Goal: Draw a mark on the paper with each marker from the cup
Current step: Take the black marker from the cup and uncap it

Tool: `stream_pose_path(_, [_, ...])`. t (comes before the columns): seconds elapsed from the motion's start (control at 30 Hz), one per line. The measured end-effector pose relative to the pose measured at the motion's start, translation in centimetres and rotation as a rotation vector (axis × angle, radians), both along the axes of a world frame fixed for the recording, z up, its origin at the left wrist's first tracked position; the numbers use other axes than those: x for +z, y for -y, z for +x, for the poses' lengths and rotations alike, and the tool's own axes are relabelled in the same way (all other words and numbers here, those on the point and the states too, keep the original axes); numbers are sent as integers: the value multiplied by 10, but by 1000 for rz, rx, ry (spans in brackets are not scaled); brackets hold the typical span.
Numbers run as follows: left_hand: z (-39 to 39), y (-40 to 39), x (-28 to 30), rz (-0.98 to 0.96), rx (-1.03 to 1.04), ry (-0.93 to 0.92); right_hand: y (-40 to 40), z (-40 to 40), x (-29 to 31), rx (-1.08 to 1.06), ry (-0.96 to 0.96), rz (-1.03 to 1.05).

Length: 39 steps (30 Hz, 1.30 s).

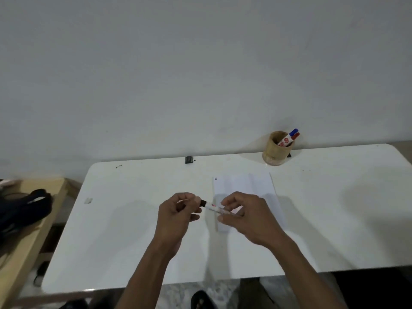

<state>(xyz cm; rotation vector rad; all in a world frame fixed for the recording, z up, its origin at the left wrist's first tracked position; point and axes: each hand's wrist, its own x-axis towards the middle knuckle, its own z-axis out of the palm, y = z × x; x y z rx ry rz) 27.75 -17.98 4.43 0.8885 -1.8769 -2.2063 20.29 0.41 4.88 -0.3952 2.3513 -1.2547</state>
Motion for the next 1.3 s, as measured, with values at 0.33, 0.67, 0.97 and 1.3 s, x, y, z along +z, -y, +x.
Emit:
stream_pose_path(0.33, [12,3,-2,-216,-143,-71,19,16,16,-451,461,-769])
stream_pose_path(0.67, [-22,9,-16,-82,-194,63,30,-20,-21,-279,425,-695])
stream_pose_path(0.97, [-72,44,-52,-487,-157,355,7,-105,-38,-425,359,-746])
stream_pose_path(1.3, [-158,54,-101,-862,-223,392,30,-116,-81,-537,318,-617])
